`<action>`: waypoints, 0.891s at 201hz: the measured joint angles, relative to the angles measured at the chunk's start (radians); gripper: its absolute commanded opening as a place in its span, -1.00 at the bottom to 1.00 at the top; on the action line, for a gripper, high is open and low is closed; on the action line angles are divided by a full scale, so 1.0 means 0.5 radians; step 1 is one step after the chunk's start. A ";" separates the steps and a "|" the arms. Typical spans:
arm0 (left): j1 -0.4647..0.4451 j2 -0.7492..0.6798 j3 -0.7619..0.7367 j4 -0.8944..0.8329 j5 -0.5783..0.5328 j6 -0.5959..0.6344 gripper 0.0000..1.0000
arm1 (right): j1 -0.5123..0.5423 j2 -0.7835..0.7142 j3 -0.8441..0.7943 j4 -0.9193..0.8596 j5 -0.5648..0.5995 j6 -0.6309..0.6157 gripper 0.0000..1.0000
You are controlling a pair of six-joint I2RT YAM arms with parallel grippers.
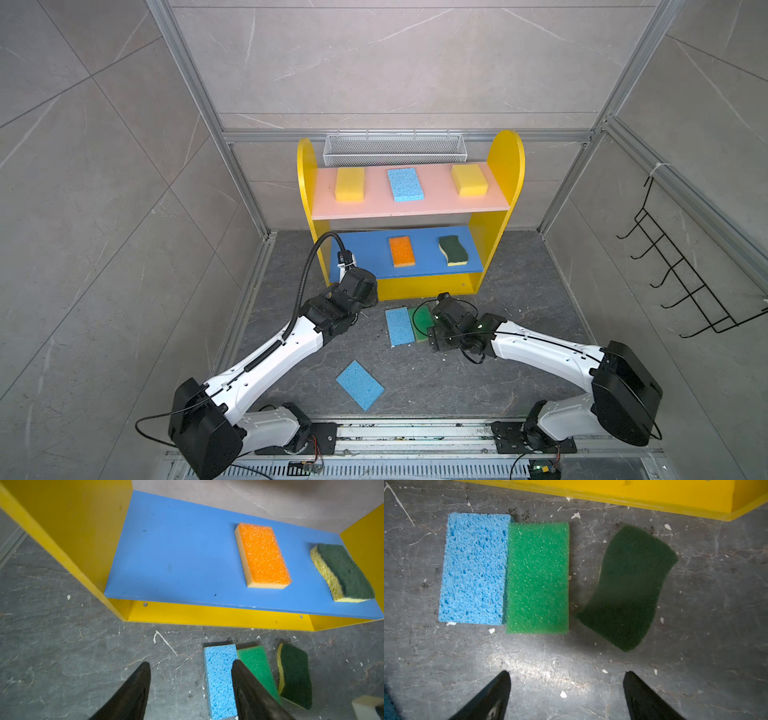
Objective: Place and organize the cleaning sponges onto the shelf
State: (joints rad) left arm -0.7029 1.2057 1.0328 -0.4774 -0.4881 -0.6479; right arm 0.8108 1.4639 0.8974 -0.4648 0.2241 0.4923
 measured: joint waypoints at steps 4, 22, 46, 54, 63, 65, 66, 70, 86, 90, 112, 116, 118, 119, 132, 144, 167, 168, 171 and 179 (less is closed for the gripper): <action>0.001 -0.018 -0.020 -0.013 0.001 -0.005 0.34 | 0.004 0.022 0.014 0.007 -0.002 -0.007 0.74; 0.001 -0.088 -0.096 -0.058 0.000 -0.027 0.36 | 0.014 0.114 0.074 0.043 -0.008 -0.031 0.74; 0.001 -0.137 -0.142 -0.111 -0.001 -0.052 0.37 | 0.020 0.221 0.140 0.066 -0.007 -0.052 0.74; 0.001 -0.147 -0.146 -0.121 -0.001 -0.056 0.37 | 0.020 0.256 0.163 0.073 -0.006 -0.064 0.75; 0.001 -0.155 -0.150 -0.124 -0.001 -0.062 0.37 | 0.020 0.292 0.192 0.075 -0.005 -0.080 0.74; 0.001 -0.156 -0.150 -0.124 -0.001 -0.063 0.37 | 0.020 0.298 0.198 0.073 -0.005 -0.082 0.75; 0.001 -0.156 -0.150 -0.124 -0.001 -0.064 0.37 | 0.020 0.301 0.201 0.073 -0.005 -0.082 0.75; 0.001 -0.158 -0.151 -0.124 -0.001 -0.066 0.37 | 0.020 0.319 0.212 0.076 -0.005 -0.088 0.75; 0.001 -0.159 -0.152 -0.134 -0.002 -0.068 0.38 | 0.020 0.382 0.262 0.079 -0.001 -0.105 0.75; 0.001 -0.159 -0.152 -0.137 -0.002 -0.068 0.38 | 0.020 0.401 0.277 0.080 0.000 -0.108 0.74; 0.001 -0.159 -0.156 -0.143 -0.007 -0.069 0.39 | 0.020 0.494 0.348 0.086 0.002 -0.134 0.75; 0.001 -0.159 -0.158 -0.145 -0.008 -0.069 0.39 | 0.020 0.510 0.359 0.089 0.003 -0.135 0.75; 0.001 -0.159 -0.159 -0.145 -0.008 -0.069 0.39 | 0.020 0.518 0.365 0.089 0.002 -0.137 0.75; 0.001 -0.159 -0.159 -0.146 -0.008 -0.069 0.39 | 0.020 0.520 0.367 0.089 0.002 -0.137 0.75; 0.001 -0.159 -0.160 -0.152 -0.009 -0.069 0.39 | 0.020 0.563 0.392 0.088 0.005 -0.143 0.76; 0.001 -0.166 -0.166 -0.152 -0.012 -0.069 0.40 | 0.020 0.594 0.407 0.088 0.017 -0.150 0.76; 0.001 -0.188 -0.188 -0.152 -0.014 -0.069 0.40 | 0.020 0.639 0.439 0.087 0.039 -0.157 0.77; 0.001 -0.189 -0.188 -0.152 -0.014 -0.069 0.40 | 0.020 0.639 0.439 0.087 0.040 -0.157 0.77; 0.001 -0.192 -0.191 -0.153 -0.015 -0.070 0.40 | 0.020 0.642 0.442 0.087 0.042 -0.157 0.77; 0.001 -0.198 -0.197 -0.153 -0.014 -0.074 0.40 | 0.019 0.649 0.446 0.088 0.048 -0.157 0.77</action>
State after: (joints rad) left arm -0.7025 1.1069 0.9344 -0.5541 -0.4953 -0.6849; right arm 0.8204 1.7885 1.1206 -0.4210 0.2481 0.4137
